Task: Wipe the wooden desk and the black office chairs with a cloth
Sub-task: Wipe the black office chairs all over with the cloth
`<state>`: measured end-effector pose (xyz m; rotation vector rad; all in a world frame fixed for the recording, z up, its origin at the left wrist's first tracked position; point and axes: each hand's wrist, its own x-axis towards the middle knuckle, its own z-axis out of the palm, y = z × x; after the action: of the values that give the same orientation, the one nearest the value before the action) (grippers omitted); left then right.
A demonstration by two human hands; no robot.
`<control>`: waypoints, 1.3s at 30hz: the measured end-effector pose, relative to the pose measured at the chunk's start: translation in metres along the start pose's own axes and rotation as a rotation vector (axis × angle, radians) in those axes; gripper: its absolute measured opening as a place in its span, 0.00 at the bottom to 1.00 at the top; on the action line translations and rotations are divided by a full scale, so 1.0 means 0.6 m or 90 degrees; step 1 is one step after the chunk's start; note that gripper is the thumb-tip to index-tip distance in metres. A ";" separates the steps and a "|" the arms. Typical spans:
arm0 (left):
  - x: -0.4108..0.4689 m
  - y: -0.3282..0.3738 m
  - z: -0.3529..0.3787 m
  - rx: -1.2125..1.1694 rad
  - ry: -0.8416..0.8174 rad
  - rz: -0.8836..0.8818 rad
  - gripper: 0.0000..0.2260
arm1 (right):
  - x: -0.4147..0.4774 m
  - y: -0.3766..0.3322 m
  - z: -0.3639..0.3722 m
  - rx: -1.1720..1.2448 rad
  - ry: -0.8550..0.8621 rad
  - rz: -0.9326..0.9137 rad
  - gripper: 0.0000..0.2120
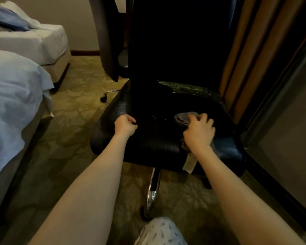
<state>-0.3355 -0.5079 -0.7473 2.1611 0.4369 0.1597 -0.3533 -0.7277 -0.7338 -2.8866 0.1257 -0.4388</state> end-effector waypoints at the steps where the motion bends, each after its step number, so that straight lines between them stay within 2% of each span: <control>1: -0.001 0.001 0.003 -0.002 0.007 0.001 0.07 | 0.003 0.008 -0.001 0.007 0.003 0.019 0.25; 6: -0.012 -0.002 0.019 0.025 0.047 0.016 0.04 | 0.001 -0.002 -0.001 0.031 -0.014 0.045 0.24; 12: -0.005 -0.008 0.021 0.027 0.011 0.008 0.04 | 0.004 0.002 0.001 0.035 -0.015 0.034 0.23; 15: -0.004 -0.015 0.019 0.026 -0.004 0.008 0.04 | 0.009 0.002 -0.008 0.087 -0.103 0.032 0.28; 17: -0.001 -0.016 0.020 0.011 -0.006 0.008 0.05 | 0.012 0.005 -0.015 0.149 -0.156 0.037 0.27; 20: 0.001 -0.019 0.024 0.004 0.001 0.004 0.05 | 0.009 0.013 -0.016 0.159 -0.127 0.029 0.19; 25: 0.001 -0.023 0.032 0.009 0.025 0.006 0.06 | 0.000 0.008 -0.012 0.118 -0.047 -0.022 0.26; 28: 0.007 -0.029 0.037 0.000 0.027 0.014 0.09 | -0.006 -0.051 -0.011 0.186 0.035 -0.094 0.25; 30: 0.010 -0.033 0.038 0.016 0.043 0.020 0.10 | -0.005 -0.127 -0.005 0.175 0.041 -0.144 0.24; 34: 0.011 -0.039 0.041 0.069 0.076 0.041 0.06 | 0.014 -0.222 0.040 0.028 -0.064 -0.215 0.19; 39: 0.013 -0.044 0.040 0.048 0.077 0.052 0.07 | 0.033 -0.209 0.056 0.030 -0.109 -0.176 0.20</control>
<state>-0.3282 -0.5090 -0.7830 2.2527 0.4295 0.3258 -0.3177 -0.6012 -0.7309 -2.8867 -0.3109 -0.2340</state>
